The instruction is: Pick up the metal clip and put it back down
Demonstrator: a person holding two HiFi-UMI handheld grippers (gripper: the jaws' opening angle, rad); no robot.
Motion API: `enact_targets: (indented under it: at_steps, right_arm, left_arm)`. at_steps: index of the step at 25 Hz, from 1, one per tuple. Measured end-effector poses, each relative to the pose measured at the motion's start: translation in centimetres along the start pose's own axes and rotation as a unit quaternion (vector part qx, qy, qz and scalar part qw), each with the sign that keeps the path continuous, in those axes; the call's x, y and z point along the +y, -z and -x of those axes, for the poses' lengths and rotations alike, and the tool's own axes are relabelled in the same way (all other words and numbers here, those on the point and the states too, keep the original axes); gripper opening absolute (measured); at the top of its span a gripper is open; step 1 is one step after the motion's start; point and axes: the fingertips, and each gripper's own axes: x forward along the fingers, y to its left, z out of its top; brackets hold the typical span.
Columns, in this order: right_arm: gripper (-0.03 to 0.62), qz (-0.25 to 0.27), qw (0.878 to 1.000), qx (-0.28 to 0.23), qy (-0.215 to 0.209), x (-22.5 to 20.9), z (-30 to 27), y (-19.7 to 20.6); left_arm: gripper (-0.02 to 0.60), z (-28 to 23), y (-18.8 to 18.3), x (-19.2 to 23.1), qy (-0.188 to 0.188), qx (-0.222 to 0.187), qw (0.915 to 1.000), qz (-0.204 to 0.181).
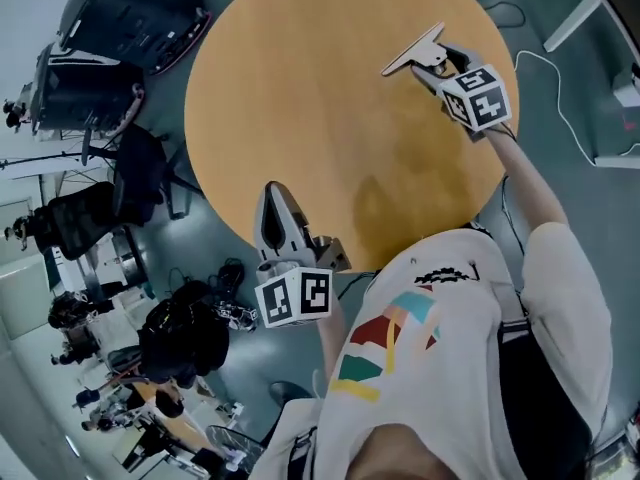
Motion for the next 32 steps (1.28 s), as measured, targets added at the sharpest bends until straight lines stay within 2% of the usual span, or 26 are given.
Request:
enact_targets:
  at_steps: [2, 6, 10, 13, 17, 22, 32]
  right_arm:
    - [0.293, -0.006, 1.000, 0.022, 0.019, -2.8, -1.5, 1.4]
    - [0.293, -0.016, 0.998, 0.061, 0.023, -6.3, -3.6, 3.7]
    - [0.293, 0.000, 0.994, 0.107, 0.026, -8.1, -5.6, 5.8]
    - [0.293, 0.004, 0.991, 0.130, 0.016, -9.1, -6.9, 7.0]
    - [0.293, 0.018, 0.990, 0.143, -0.005, -9.9, -7.3, 7.3]
    - [0.293, 0.010, 0.987, 0.158, 0.012, -9.6, -7.9, 9.7]
    - [0.296, -0.009, 0.989, 0.148, 0.004, -9.6, -8.7, 9.9]
  left_arm:
    - [0.043, -0.2, 0.8, -1.0, 0.006, 0.017, 0.9998, 0.006]
    - [0.044, -1.0, 1.9, -3.4, 0.017, 0.041, 0.9989, 0.014]
    - [0.044, -2.0, 3.0, -4.4, 0.026, 0.064, 0.9976, 0.006]
    - [0.044, -2.7, 3.3, -4.5, 0.020, 0.071, 0.9972, 0.006]
    - [0.043, -3.2, 2.7, -4.7, 0.016, 0.074, 0.9971, 0.006]
    - [0.043, -2.9, 2.9, -3.7, 0.018, 0.073, 0.9972, 0.008]
    - [0.044, -3.2, 3.4, -3.5, 0.029, 0.079, 0.9964, 0.014]
